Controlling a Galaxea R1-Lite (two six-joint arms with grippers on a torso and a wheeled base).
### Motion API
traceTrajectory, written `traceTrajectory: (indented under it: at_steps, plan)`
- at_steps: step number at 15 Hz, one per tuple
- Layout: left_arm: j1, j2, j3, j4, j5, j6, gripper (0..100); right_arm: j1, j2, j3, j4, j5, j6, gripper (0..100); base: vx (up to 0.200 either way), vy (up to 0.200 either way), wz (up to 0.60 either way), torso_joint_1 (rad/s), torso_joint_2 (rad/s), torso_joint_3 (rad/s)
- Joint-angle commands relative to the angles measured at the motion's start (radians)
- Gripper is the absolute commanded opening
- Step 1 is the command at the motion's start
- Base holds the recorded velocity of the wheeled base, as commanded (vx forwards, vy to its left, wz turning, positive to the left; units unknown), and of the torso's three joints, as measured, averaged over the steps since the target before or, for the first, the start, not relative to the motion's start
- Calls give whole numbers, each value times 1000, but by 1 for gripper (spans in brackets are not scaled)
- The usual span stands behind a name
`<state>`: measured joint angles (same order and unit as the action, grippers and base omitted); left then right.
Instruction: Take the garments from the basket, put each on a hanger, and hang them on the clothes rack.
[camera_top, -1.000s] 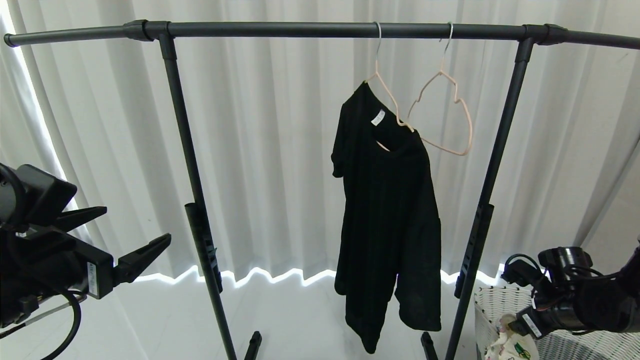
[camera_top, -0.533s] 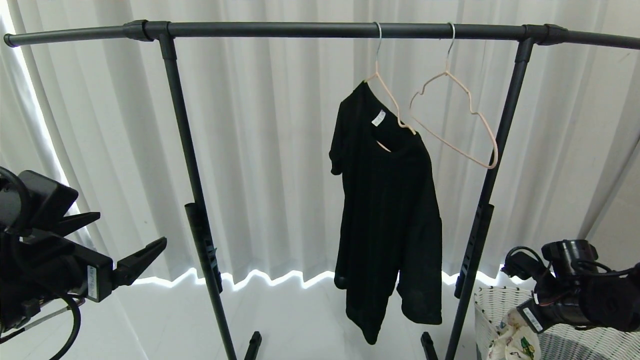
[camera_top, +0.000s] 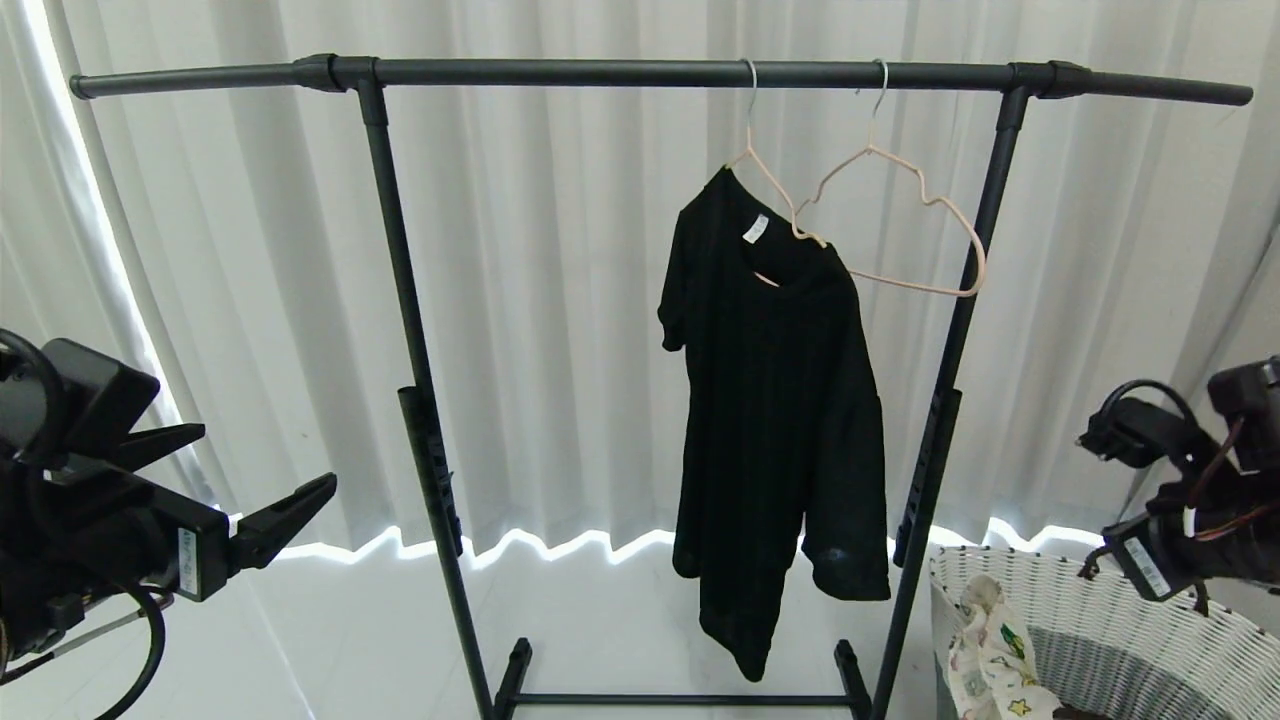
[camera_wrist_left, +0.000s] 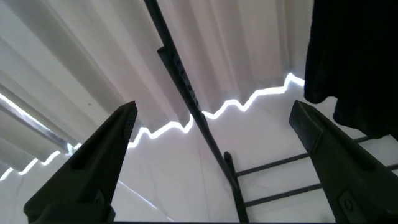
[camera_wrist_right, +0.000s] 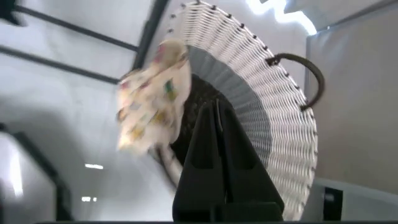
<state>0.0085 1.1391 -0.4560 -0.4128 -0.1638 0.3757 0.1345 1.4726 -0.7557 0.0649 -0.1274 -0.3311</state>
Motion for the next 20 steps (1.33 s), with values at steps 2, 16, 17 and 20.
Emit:
traceTrajectory:
  at_steps: [2, 16, 17, 20]
  plan:
    - [-39, 34, -46, -1, -13, -1, 100, 103, -196, -206, 196, 0, 4, 0, -200, 0, 0, 7, 0, 2]
    - [-74, 17, -43, -1, -13, -12, 100, 114, -182, -189, 213, -46, 24, 0, -43, 0, 0, 0, 0, 0]
    - [-74, 21, -41, -1, -13, -12, 100, 113, -186, -178, 210, -44, 23, 0, 0, 0, 0, 0, 0, 0]
    - [-74, 22, -41, -1, -13, -12, 100, 106, -187, -162, 205, -44, 24, 100, 0, 0, 0, 0, 0, 0]
